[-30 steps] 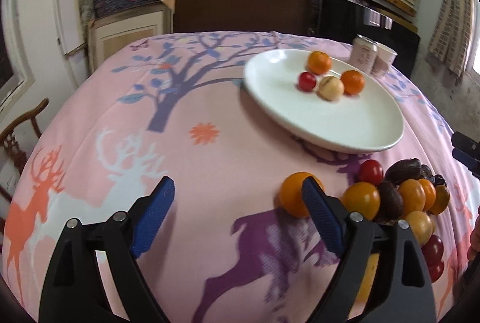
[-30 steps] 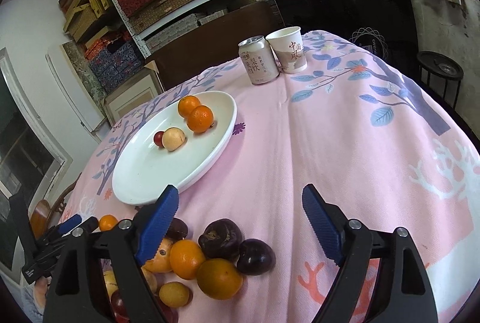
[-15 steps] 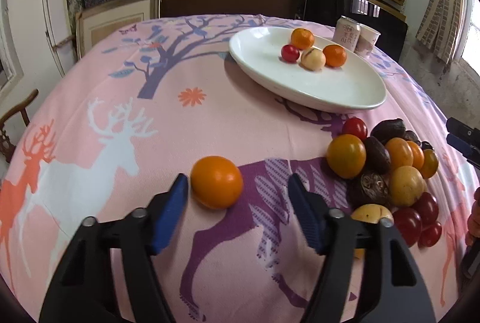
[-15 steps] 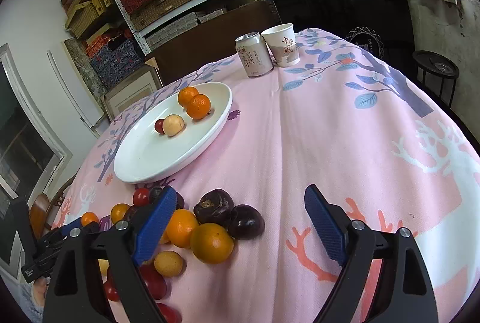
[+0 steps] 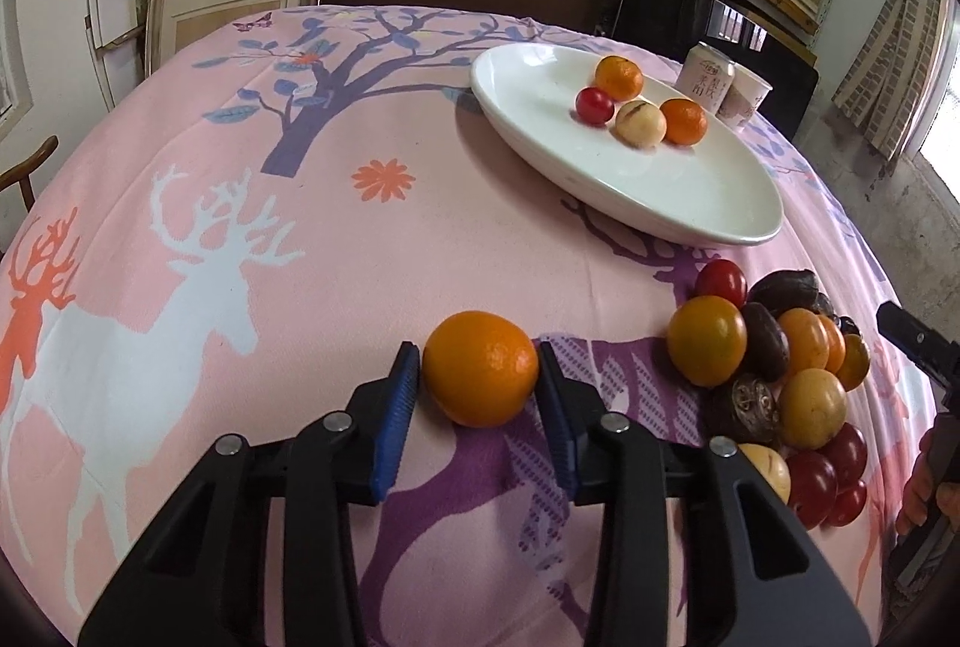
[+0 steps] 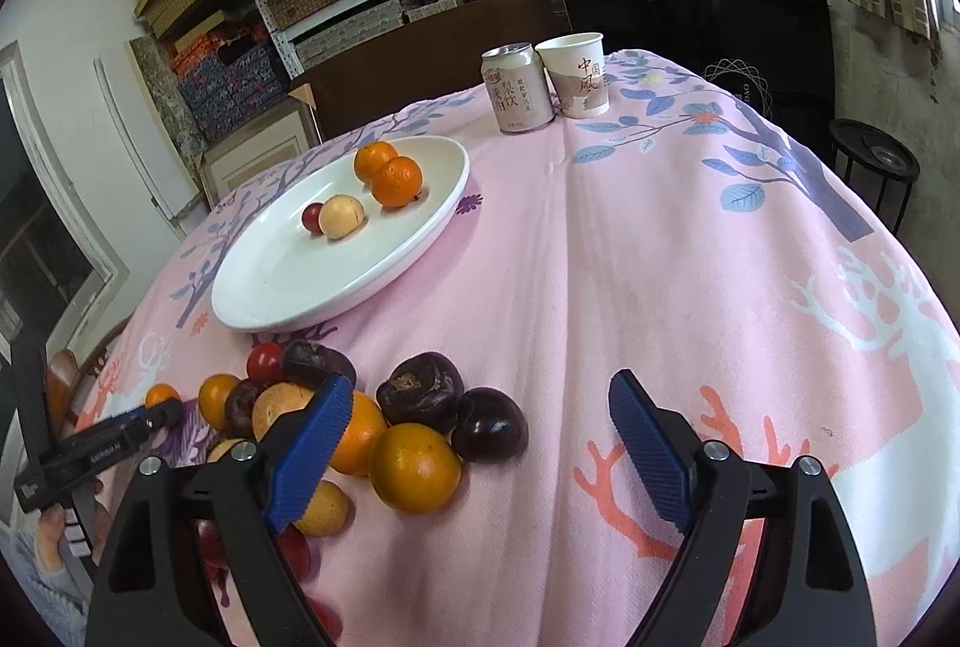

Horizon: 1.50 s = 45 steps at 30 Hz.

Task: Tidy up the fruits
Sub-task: 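Grasp an orange with the left tool while the right tool grasps a dark plum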

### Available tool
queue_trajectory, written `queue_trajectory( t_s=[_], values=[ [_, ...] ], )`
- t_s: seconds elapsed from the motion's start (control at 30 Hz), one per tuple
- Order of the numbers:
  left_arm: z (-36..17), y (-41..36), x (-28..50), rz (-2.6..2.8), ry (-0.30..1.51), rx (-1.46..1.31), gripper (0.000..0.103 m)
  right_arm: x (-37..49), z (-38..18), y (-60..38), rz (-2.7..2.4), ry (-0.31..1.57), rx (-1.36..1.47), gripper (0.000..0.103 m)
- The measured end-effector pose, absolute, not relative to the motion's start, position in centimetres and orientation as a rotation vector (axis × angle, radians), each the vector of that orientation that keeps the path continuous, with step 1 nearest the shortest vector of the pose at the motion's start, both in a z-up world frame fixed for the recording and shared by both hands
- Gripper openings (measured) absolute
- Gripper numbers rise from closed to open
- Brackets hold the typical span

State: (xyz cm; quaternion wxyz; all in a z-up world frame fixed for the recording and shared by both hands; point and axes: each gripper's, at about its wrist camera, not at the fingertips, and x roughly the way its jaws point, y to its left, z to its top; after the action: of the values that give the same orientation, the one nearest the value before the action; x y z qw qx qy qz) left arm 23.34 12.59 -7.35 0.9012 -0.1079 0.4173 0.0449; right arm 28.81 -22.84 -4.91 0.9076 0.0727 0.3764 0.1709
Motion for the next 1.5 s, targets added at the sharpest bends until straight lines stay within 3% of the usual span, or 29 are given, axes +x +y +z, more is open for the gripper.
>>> queue_trajectory(
  t_s=[0.07,0.2,0.23,0.8,0.93,1.13,1.5],
  values=[
    [-7.3,12.8,23.6,0.086,0.862,-0.234,0.037,28.7,-5.1,-22.8,0.355,0.784,0.142,0.082],
    [-7.4,12.8,23.7,0.084,0.863,-0.236,0.036,29.1,-6.0,-23.7,0.367,0.839,0.182,0.045],
    [-7.4,12.8,23.7,0.084,0.863,-0.237,0.036,29.2,-6.3,-23.9,0.374,0.853,0.199,0.041],
    [-7.4,12.6,23.6,0.086,0.865,-0.232,0.037,30.5,-8.0,-24.3,0.462,0.931,0.363,0.041],
    [-7.5,12.6,23.6,0.082,0.862,-0.241,0.037,30.5,-8.0,-24.2,0.455,0.930,0.342,0.031],
    [-7.3,12.7,23.4,0.087,0.852,-0.247,0.036,30.3,-7.9,-24.1,0.458,0.923,0.340,0.030],
    [-3.6,11.5,25.6,0.081,0.773,-0.216,0.036,30.9,-3.1,-22.4,0.547,0.815,0.358,0.029]
  ],
)
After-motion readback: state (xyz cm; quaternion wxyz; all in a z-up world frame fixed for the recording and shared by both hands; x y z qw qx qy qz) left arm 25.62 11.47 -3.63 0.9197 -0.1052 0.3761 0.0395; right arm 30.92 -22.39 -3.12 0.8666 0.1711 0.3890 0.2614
